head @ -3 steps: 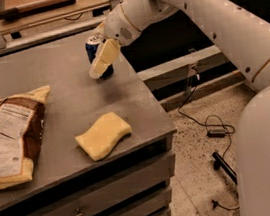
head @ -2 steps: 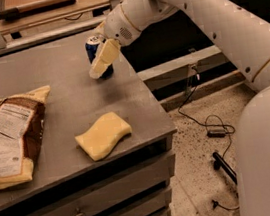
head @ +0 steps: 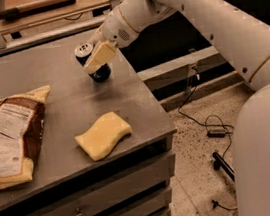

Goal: Pick pepsi can

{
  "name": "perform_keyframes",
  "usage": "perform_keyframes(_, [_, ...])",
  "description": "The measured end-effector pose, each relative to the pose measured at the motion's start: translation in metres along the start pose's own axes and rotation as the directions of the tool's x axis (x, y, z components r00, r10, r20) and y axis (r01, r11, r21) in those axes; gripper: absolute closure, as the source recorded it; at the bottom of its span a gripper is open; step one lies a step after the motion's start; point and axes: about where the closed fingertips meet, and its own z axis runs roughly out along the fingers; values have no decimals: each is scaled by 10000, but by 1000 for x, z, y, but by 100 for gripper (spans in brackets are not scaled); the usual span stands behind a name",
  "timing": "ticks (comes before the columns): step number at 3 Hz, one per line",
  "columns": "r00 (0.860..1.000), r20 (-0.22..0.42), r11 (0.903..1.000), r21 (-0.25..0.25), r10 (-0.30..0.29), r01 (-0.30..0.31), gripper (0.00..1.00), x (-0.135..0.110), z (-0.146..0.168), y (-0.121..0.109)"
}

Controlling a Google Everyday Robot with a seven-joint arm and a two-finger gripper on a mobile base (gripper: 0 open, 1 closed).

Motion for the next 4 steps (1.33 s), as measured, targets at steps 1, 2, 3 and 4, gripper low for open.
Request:
perform_keyframes(1, [10000, 1, 10000, -52, -1, 1, 60, 0, 3, 1])
perform_keyframes(2, [10000, 1, 9999, -102, -3, 3, 83, 0, 6, 1])
perform_keyframes(3, [9988, 489, 9996, -279, -80, 94, 100, -6, 7, 2])
perform_keyframes(4, [9877, 1521, 9979, -471, -364, 440, 100, -26, 5, 6])
